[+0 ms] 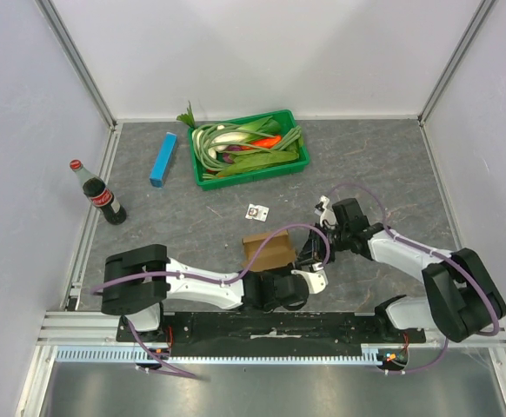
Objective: Fold the paper box
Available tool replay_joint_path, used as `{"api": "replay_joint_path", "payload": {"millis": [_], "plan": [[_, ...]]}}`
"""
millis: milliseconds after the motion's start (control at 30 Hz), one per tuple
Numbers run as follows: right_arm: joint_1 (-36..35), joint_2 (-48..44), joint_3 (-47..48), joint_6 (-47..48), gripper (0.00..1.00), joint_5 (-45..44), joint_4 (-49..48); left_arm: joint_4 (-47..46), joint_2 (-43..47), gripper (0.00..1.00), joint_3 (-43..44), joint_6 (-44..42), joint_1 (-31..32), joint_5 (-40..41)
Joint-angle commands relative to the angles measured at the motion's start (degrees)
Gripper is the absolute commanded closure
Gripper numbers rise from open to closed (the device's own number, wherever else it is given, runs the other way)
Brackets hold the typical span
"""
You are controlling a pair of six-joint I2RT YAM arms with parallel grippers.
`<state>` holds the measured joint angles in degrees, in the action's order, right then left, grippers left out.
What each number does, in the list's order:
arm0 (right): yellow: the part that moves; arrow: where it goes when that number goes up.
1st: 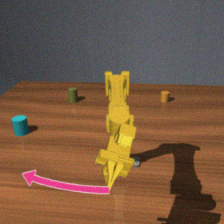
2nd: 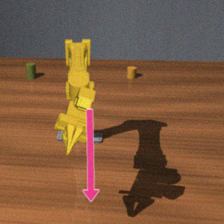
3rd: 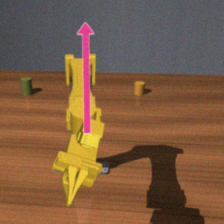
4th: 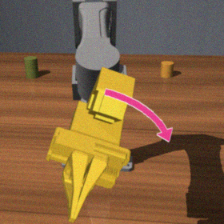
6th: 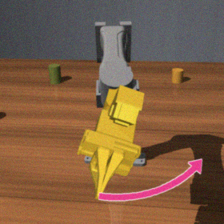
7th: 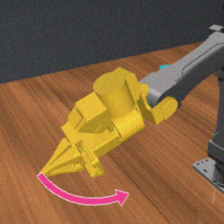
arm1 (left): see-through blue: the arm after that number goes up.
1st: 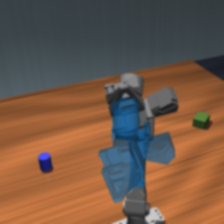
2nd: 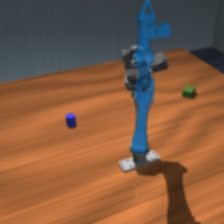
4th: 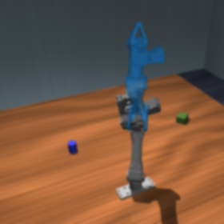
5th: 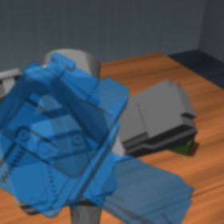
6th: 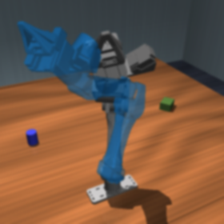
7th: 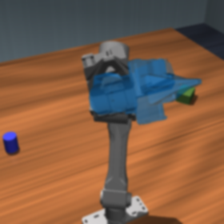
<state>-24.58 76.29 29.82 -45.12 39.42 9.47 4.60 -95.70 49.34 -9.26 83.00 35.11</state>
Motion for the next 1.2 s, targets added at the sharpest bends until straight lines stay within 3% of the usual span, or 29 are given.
{"api": "replay_joint_path", "payload": {"millis": [0,67,100,167,233,300,433,667,833,967,1000,1167], "plan": [[0.6,-3.4,7.9,5.0,0.58,-2.1,5.0,2.0,1.4,0.87,2.9,0.9,0.4,3.1],[2.9,-6.2,10.4,7.1,0.45,-3.8,7.6,3.5,1.9,0.9,3.7,2.7,0.4,3.4],[4.6,-7.2,13.0,7.9,0.33,-4.3,8.8,5.6,3.1,0.91,4.0,4.5,0.5,3.1],[12.4,-10.3,14.6,9.5,0.26,-2.9,10.6,7.1,4.8,0.92,4.4,6.3,0.4,2.3],[21.8,-12.6,16.7,12.1,0.22,-2.3,14.0,9.4,7.8,0.92,4.6,8.7,0.3,1.1],[25.9,-13.4,20.6,19.9,0.19,-6.1,21.2,13.5,9.6,0.96,6.5,14.1,-0.8,-0.9],[24.8,-15.6,23.4,27.5,0.18,-18.5,27.3,20.2,13.6,0.98,12.6,26.1,-6.9,-12.1],[12.7,-27.0,13.3,23.1,0.19,-26.2,22.1,23.6,16.0,0.98,19.8,53.0,-21.6,-20.2],[-4.9,-37.8,5.2,17.7,0.2,-35.0,10.5,24.5,13.5,0.98,21.2,70.4,-28.0,-24.5],[-16.1,-38.7,2.0,20.5,0.21,-43.1,5.6,38.4,6.2,0.98,30.3,83.2,-30.4,-23.0],[-21.7,-38.6,1.5,21.3,0.21,-47.5,2.7,44.0,4.7,0.98,32.1,86.7,-30.6,-22.8],[-40.7,-34.3,0.6,28.9,0.2,-67.2,-3.8,55.6,-4.8,0.98,43.4,92.9,-31.6,-21.7]]}}
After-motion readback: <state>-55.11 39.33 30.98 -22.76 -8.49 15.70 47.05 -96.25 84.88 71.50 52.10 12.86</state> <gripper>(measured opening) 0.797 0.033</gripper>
